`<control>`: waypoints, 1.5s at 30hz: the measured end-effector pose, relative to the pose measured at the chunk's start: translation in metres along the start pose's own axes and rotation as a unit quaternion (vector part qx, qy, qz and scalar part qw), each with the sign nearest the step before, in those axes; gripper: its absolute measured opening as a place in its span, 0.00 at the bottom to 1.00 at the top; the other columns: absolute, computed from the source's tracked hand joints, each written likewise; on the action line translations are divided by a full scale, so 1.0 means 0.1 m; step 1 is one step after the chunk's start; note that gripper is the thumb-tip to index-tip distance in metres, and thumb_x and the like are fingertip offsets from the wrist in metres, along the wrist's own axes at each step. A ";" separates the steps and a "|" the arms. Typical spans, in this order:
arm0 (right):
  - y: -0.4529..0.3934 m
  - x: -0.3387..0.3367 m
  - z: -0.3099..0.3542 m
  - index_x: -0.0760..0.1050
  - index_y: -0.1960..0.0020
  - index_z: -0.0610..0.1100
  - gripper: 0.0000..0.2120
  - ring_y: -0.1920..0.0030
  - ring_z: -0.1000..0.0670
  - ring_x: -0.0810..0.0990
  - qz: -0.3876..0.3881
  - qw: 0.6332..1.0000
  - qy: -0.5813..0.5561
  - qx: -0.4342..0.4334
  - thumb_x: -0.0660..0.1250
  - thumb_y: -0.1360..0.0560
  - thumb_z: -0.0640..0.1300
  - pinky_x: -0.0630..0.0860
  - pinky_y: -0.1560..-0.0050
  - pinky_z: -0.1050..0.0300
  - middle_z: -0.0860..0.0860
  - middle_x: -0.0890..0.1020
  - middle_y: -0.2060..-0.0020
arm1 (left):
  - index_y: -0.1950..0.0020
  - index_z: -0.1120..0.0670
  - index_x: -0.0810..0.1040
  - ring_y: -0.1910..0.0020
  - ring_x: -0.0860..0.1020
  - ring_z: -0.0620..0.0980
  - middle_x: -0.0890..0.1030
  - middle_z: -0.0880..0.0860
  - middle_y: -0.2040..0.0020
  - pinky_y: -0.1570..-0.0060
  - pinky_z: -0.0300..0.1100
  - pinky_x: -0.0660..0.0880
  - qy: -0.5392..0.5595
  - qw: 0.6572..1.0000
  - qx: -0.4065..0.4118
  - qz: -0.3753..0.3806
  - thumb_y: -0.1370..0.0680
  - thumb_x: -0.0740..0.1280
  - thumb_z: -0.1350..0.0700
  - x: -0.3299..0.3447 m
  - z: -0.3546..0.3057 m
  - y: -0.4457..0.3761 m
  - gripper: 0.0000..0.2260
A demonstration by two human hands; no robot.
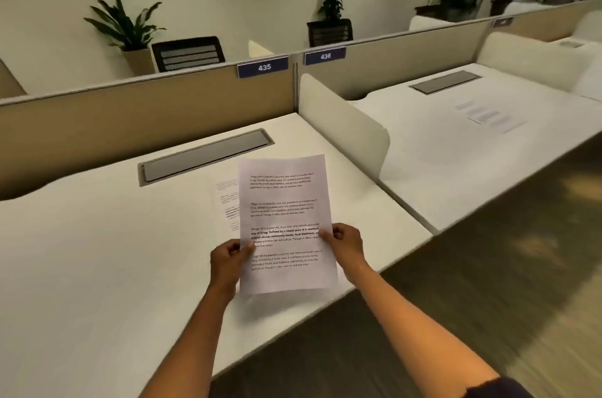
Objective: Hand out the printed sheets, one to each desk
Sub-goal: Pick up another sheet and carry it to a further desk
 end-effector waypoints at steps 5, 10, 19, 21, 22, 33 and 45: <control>0.24 -1.20 -0.36 0.80 0.55 0.43 0.05 0.57 0.49 0.85 -0.094 0.995 -0.037 0.020 0.71 0.25 0.45 0.84 0.59 0.54 0.48 0.85 0.57 | 0.56 0.56 0.83 0.62 0.84 0.48 0.86 0.48 0.60 0.67 0.35 0.79 -0.041 0.995 0.007 0.095 0.25 0.72 0.58 1.16 0.05 0.45 0.02; 0.48 -2.29 -0.68 0.79 0.56 0.43 0.05 0.56 0.45 0.85 -0.185 0.981 -0.041 0.033 0.70 0.24 0.45 0.84 0.53 0.42 0.47 0.85 0.58 | 0.56 0.54 0.82 0.57 0.84 0.51 0.85 0.49 0.55 0.63 0.39 0.79 -0.076 0.981 0.002 0.178 0.24 0.71 0.57 2.24 0.12 0.79 0.02; 0.50 -3.86 -1.09 0.78 0.58 0.42 0.06 0.57 0.48 0.85 -0.320 0.940 -0.101 0.061 0.68 0.22 0.42 0.80 0.62 0.55 0.47 0.85 0.58 | 0.54 0.56 0.82 0.57 0.83 0.50 0.84 0.51 0.54 0.61 0.40 0.78 -0.133 0.940 0.007 0.315 0.23 0.70 0.55 4.21 0.24 0.92 0.04; 0.39 -4.21 -1.16 0.79 0.56 0.39 0.06 0.59 0.49 0.84 -0.344 0.930 -0.106 0.069 0.67 0.22 0.41 0.79 0.64 0.59 0.47 0.85 0.58 | 0.54 0.55 0.82 0.58 0.83 0.47 0.85 0.49 0.56 0.66 0.35 0.78 -0.134 0.927 0.006 0.350 0.23 0.70 0.55 4.69 0.27 0.89 0.04; 0.32 -4.39 -1.18 0.78 0.55 0.38 0.06 0.60 0.50 0.84 -0.356 0.926 -0.105 0.072 0.67 0.22 0.40 0.78 0.66 0.61 0.47 0.85 0.58 | 0.54 0.54 0.83 0.59 0.83 0.46 0.85 0.48 0.56 0.66 0.35 0.78 -0.134 0.921 0.004 0.366 0.23 0.70 0.55 4.94 0.28 0.86 0.03; -0.63 -5.96 -1.28 0.79 0.52 0.35 0.07 0.58 0.48 0.83 -0.457 0.877 -0.095 0.113 0.69 0.23 0.40 0.79 0.57 0.53 0.45 0.85 0.58 | 0.52 0.56 0.83 0.53 0.82 0.52 0.84 0.51 0.51 0.59 0.40 0.77 -0.165 0.868 0.011 0.469 0.23 0.70 0.54 7.21 0.17 0.39 0.06; -1.61 -7.94 -1.86 0.79 0.60 0.45 0.06 0.58 0.47 0.85 -0.508 0.837 -0.148 0.140 0.70 0.24 0.42 0.82 0.55 0.50 0.49 0.85 0.60 | 0.55 0.58 0.83 0.53 0.83 0.49 0.85 0.51 0.53 0.59 0.36 0.77 -0.214 0.820 0.020 0.530 0.23 0.70 0.57 9.68 0.37 0.38 0.05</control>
Point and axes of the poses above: each hand's wrist, its own y-axis away from the middle knuckle, its own x-axis out of the palm, z = x × y, the point moved 2 cm from there along -y, towards the middle knuckle
